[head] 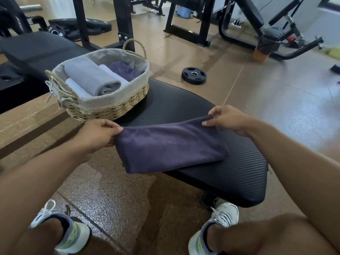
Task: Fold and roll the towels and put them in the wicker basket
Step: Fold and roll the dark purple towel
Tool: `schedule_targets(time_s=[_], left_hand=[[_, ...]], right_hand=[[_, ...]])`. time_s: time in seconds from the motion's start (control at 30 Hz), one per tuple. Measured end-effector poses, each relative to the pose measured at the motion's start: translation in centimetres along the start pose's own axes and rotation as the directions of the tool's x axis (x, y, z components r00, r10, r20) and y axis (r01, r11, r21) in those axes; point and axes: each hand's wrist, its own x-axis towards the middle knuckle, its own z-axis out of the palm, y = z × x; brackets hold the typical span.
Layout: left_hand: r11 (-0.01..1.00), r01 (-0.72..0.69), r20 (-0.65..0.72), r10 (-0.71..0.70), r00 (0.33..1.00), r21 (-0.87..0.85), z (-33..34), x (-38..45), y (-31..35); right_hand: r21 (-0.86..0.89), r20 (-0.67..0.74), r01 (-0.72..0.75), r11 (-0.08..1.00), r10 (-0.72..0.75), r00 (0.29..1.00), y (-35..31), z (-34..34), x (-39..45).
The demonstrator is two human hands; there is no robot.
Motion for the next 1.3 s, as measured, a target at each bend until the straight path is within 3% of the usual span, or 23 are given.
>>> schedule_targets(time_s=[0.07,0.2,0.63,0.77,0.9,1.03,1.1,1.17,1.23,1.3], left_hand=[[1.000,0.001,-0.001,-0.001,1.000,0.006,-0.1,0.1,0.0],[1.000,0.002,0.009,-0.002,1.000,-0.006,0.0,-0.1,0.2],[1.000,-0.017,0.007,0.017,1.000,0.001,0.0,-0.4,0.0],[1.000,-0.020,0.011,0.020,1.000,0.008,0.4,-0.6,0.2],[1.000,-0.001,0.022,0.001,1.000,-0.024,0.4,-0.8,0.3],[0.992,0.096,0.120,-0.086,0.989,-0.076,0.1,-1.1,0.6],[0.976,0.182,0.226,-0.151,0.962,-0.122,0.0,-1.5,0.9],[0.968,0.209,0.274,-0.165,0.947,-0.138,-0.1,-1.9,1.3],[0.972,0.162,0.250,-0.117,0.961,-0.170,-0.4,-2.3,1.8],[0.967,0.080,0.243,-0.019,0.970,-0.242,-0.9,-2.7,2.7]], right_hand=[[0.081,-0.040,-0.020,0.997,0.023,0.999,0.0,-0.1,-0.1],[-0.073,-0.127,-0.058,0.996,0.048,0.991,1.1,0.5,0.2],[-0.052,-0.292,-0.126,0.991,0.105,0.950,2.7,1.5,2.2],[-0.077,-0.303,-0.151,0.986,0.121,0.945,3.0,1.3,2.8],[-0.151,-0.210,-0.177,0.972,0.144,0.967,3.1,0.7,3.2],[-0.260,-0.167,-0.187,0.947,0.146,0.975,2.6,0.5,2.8],[-0.131,-0.139,-0.146,0.981,0.128,0.982,2.1,0.5,1.8],[0.192,-0.055,-0.096,0.977,0.109,0.993,1.4,0.0,0.2],[0.423,0.035,-0.057,0.904,0.047,0.998,0.1,-0.6,-1.8],[0.469,0.105,-0.022,0.883,-0.031,0.994,-1.3,-1.4,-4.1]])
